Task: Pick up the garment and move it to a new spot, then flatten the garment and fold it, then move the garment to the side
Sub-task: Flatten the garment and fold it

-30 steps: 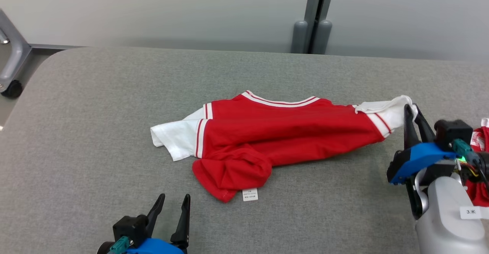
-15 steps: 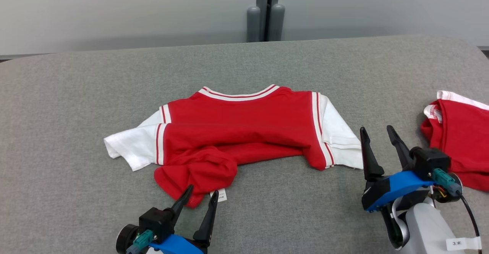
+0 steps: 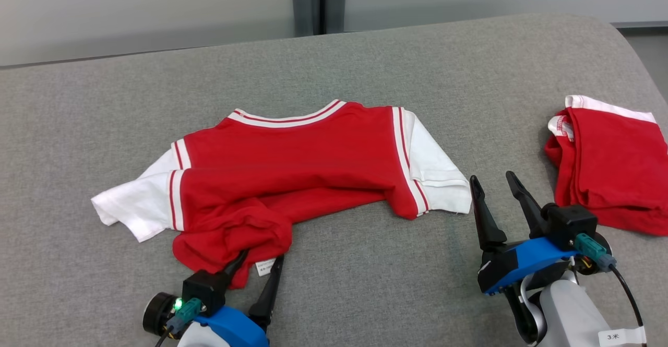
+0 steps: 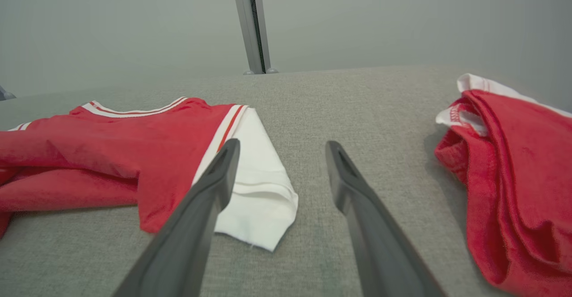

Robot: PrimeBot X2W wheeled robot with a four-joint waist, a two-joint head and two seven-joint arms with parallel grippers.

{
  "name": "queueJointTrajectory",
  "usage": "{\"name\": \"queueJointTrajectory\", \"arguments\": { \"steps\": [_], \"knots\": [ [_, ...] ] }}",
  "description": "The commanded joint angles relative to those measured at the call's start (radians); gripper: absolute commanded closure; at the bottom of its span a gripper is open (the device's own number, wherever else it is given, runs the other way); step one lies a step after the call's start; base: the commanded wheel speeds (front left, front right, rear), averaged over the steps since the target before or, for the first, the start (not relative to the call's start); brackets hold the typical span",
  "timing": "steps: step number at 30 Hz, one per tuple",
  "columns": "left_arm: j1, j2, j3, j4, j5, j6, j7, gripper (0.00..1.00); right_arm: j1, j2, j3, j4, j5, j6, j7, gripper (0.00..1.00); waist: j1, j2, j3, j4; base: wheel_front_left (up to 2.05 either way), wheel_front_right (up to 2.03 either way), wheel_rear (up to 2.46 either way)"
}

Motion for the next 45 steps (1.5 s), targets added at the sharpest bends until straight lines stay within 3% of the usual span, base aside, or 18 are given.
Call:
{"name": "queueJointTrajectory", "arguments": {
  "steps": [1, 2, 3, 4, 9, 16, 21, 22, 23, 24, 29, 34, 45],
  "knots": [
    [-0.014, 0.006, 0.009, 0.025, 0.004, 0.001, 0.004, 0.0, 0.011, -0.004, 0.003, -0.006, 0.005, 0.0, -0.003, 0.0, 0.0, -0.0001, 0.004, -0.006, 0.0, 0.0, 0.0],
    [-0.019, 0.005, 0.007, 0.035, 0.001, 0.001, 0.005, 0.55, 0.012, -0.004, 0.003, -0.008, 0.007, 0.0, -0.003, 0.0, 0.0, -0.0001, 0.005, -0.008, 0.0, 0.0, 0.0],
    [-0.024, 0.005, 0.008, 0.033, -0.004, 0.001, 0.005, 0.97, 0.013, -0.004, 0.003, -0.008, 0.009, 0.0, -0.003, 0.0, 0.0, -0.0001, 0.006, -0.009, 0.0, 0.0, 0.0],
    [-0.028, 0.006, 0.011, 0.027, -0.009, 0.001, 0.005, 1.0, 0.016, -0.004, 0.0, -0.008, 0.008, 0.0, -0.003, 0.0, 0.0, -0.0001, 0.005, -0.007, 0.0, 0.0, 0.0],
    [-0.028, -0.002, 0.028, -0.048, -0.029, 0.001, 0.002, 1.0, 0.029, -0.004, -0.02, 0.003, 0.016, 0.0, -0.003, 0.0, 0.0, -0.0001, -0.014, 0.025, 0.0, 0.0, 0.0],
    [0.021, -0.04, 0.095, -0.224, -0.078, 0.001, 0.002, 1.0, 0.051, -0.004, -0.045, 0.045, 0.033, 0.0, -0.003, 0.0, 0.0, -0.0001, -0.066, 0.148, 0.0, 0.0, 0.0],
    [0.061, -0.046, 0.163, -0.213, -0.131, 0.001, 0.002, 1.0, 0.049, -0.004, -0.035, 0.077, 0.051, 0.0, -0.003, 0.0, 0.0, -0.0001, -0.092, 0.217, 0.0, 0.0, 0.0],
    [0.065, -0.047, 0.188, -0.193, -0.142, 0.001, 0.002, 0.73, 0.047, -0.004, -0.026, 0.083, 0.056, 0.0, -0.003, 0.0, 0.0, -0.0001, -0.093, 0.224, 0.0, 0.0, 0.0],
    [0.066, -0.042, 0.201, -0.17, -0.14, 0.001, 0.002, 0.56, 0.043, -0.005, -0.021, 0.087, 0.06, 0.0, -0.003, 0.0, 0.0, -0.0001, -0.093, 0.229, 0.0, 0.0, 0.0],
    [0.067, -0.04, 0.218, -0.138, -0.14, 0.001, 0.002, 0.0, 0.039, -0.005, -0.015, 0.089, 0.064, 0.0, -0.003, 0.0, 0.0, -0.0001, -0.093, 0.231, 0.0, 0.0, 0.0],
    [0.041, -0.038, 0.306, -0.033, -0.109, 0.0, 0.002, 0.0, 0.028, -0.004, 0.004, 0.096, 0.074, 0.0, -0.003, 0.0, 0.0, -0.0001, -0.083, 0.228, 0.0, 0.0, 0.0],
    [0.041, -0.055, 0.351, -0.069, -0.043, 0.0, 0.002, 0.0, 0.041, -0.004, 0.007, 0.096, 0.07, 0.0, -0.003, 0.0, 0.0, -0.0001, -0.079, 0.211, 0.0, 0.0, 0.0],
    [0.105, -0.043, 0.17, -0.199, 0.009, 0.001, 0.002, 0.0, 0.069, -0.004, 0.023, 0.1, 0.093, 0.0, -0.003, 0.0, 0.0, -0.0001, -0.086, 0.199, 0.0, 0.0, 0.0]
  ]
}}
